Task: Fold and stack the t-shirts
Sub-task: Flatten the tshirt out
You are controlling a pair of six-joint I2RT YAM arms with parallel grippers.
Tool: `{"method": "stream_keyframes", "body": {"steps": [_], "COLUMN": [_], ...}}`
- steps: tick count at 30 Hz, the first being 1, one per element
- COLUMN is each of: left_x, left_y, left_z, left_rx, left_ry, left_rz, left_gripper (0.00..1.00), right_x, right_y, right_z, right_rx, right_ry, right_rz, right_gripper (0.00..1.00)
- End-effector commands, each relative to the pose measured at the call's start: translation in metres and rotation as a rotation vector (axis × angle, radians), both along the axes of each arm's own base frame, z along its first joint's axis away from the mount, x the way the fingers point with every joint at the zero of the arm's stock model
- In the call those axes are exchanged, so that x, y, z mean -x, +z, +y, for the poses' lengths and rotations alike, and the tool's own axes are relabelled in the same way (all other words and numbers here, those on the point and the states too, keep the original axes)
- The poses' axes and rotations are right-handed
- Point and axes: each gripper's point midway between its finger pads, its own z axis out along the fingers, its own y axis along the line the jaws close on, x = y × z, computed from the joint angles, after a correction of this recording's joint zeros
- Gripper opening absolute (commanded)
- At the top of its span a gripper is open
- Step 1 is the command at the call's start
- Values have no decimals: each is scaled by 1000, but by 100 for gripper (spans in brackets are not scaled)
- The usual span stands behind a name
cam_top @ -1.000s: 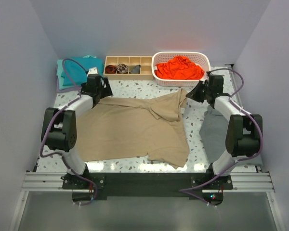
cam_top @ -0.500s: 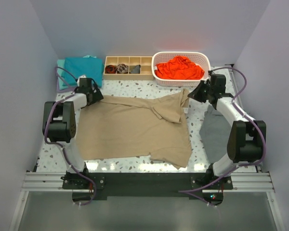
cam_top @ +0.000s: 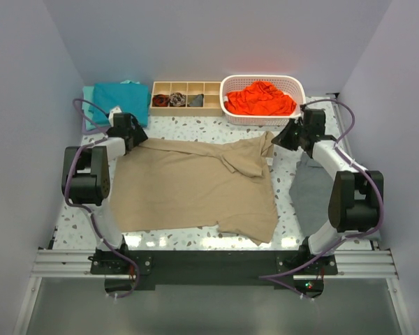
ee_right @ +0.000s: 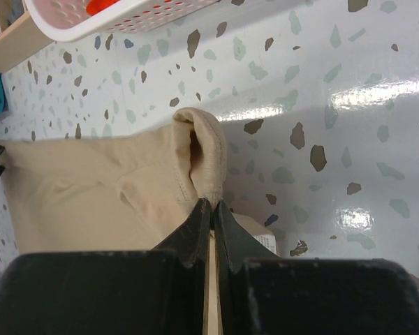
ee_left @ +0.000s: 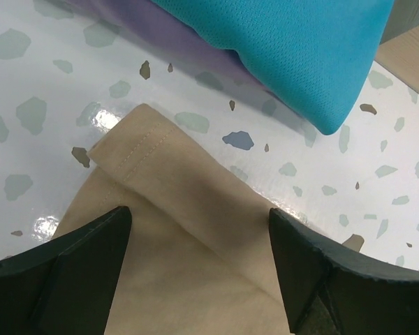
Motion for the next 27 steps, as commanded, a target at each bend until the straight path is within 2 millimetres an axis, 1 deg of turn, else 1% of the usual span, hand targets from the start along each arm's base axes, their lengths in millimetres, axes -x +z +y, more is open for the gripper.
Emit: {"method": "stream_keyframes", "body": {"steps": [1,3,4,6,8,10,12,13,15,16,18,19,24,25,26,27], "left_x": [-22,-25,-25,-26,-27,-29,-32,-32,-34,-34,-35,-36,-34,-33,-31,-30], "left_y": [18,21,20,21,23,24,26,22,25,26,27,27,26,25,24,22], "left_z": [10,11,12,13,14,13,13,14,14,14,15,15,16,15,14,13], "left_rx": [-3,-3,-5,-5,-7,-5,-6,-7,-11,-12,-18,-18,-25,-19,-16,-13], "left_ry": [35,41,43,49,60,58,55,58,57,56,55,49,43,41,42,42], "left_rz": [-106,-116,-113,-123,-134,-142,-147,-138,-145,-148,-149,-149,-141,-133,-126,-121], "left_gripper": [79,73,67,64,57,46,41,32,24,15,9,0,1,30,41,43], "right_x": [-7,-7,-7,-7,-7,-7,-7,-7,-7,-7,-7,-7,-7,-6,-6,-7], "right_y": [14,13,13,12,10,9,8,8,9,10,11,12,11,11,10,11], "right_z": [2,1,2,1,2,2,2,2,2,2,2,2,2,3,3,4], "right_rx": [1,1,0,5,5,4,1,2,3,5,5,5,2,1,0,-2], "right_ry": [25,25,26,24,25,29,31,30,32,30,32,32,34,36,37,38], "right_rz": [-37,-38,-37,-35,-32,-29,-26,-26,-28,-30,-33,-38,-35,-34,-32,-33], "right_gripper": [0,0,0,0,0,0,0,0,0,0,0,0,0,0,0,0]}}
